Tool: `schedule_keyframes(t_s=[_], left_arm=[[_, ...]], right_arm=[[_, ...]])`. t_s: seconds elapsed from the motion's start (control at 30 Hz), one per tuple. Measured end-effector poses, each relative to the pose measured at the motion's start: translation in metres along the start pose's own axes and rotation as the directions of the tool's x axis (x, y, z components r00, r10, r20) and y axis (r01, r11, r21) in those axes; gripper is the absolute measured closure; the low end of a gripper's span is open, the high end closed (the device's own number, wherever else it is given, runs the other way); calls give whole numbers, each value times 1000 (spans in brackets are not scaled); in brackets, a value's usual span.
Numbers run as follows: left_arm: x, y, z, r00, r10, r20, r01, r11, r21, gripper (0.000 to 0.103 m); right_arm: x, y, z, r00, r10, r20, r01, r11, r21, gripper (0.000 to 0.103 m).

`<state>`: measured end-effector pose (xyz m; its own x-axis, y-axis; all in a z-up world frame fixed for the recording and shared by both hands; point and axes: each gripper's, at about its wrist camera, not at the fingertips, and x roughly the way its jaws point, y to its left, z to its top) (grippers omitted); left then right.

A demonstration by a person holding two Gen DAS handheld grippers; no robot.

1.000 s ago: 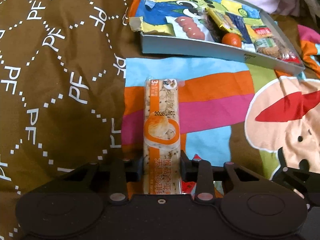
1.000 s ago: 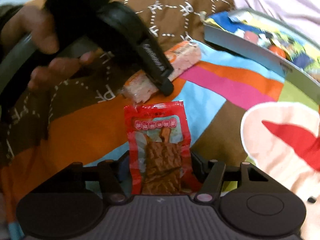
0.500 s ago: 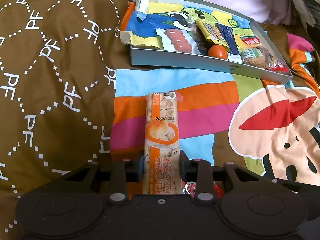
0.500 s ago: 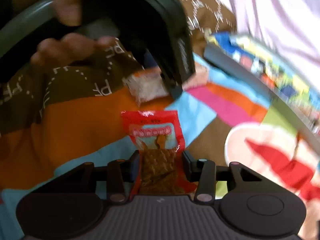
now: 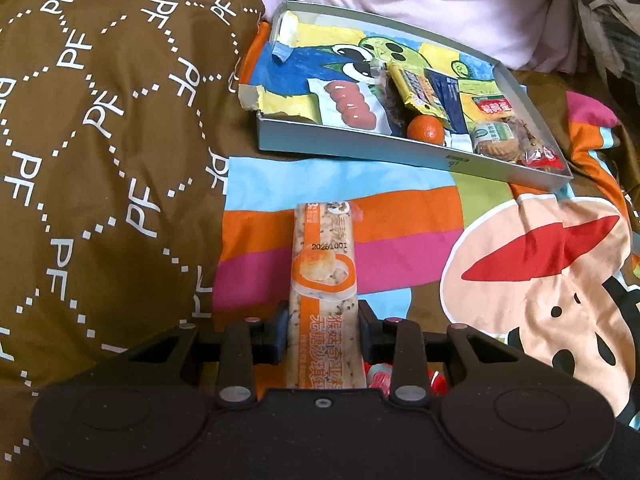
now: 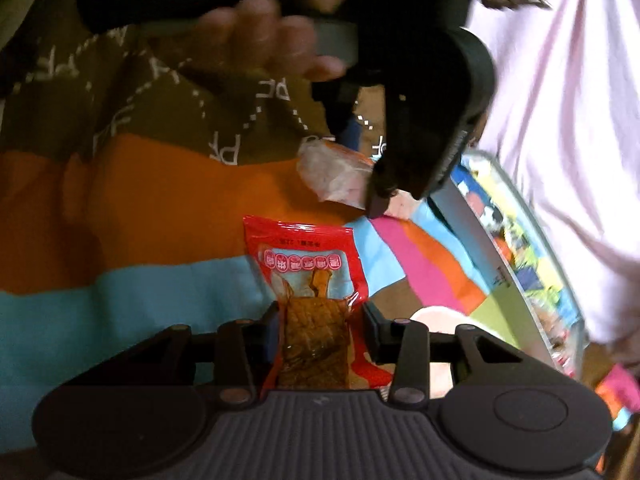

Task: Organize snacks
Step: 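Carry the biscuit pack with the left tool while the right carries the tofu pack over the tray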

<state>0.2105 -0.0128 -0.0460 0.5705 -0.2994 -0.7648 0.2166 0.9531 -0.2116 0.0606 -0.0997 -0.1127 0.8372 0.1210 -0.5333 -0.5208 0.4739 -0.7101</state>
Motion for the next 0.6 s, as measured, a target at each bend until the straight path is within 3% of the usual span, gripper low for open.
schedule_keyframes(t_s=[0.17,0.33,0.6], left_arm=[[2,0,-1,1000,17,0,-17,1000,5,68],[-1,8,1,1000,-23,16,24,997,-71,68],[-16,8,3,989,-82,121,95,990,-106,68]], right_arm=[[4,-3,-3,996,-91,3,91,995,-42,58],[9,-9,-6,987,-162,5,162,985,-57,58],[9,-25,-11,955,-294,29,295,955,-42,58]])
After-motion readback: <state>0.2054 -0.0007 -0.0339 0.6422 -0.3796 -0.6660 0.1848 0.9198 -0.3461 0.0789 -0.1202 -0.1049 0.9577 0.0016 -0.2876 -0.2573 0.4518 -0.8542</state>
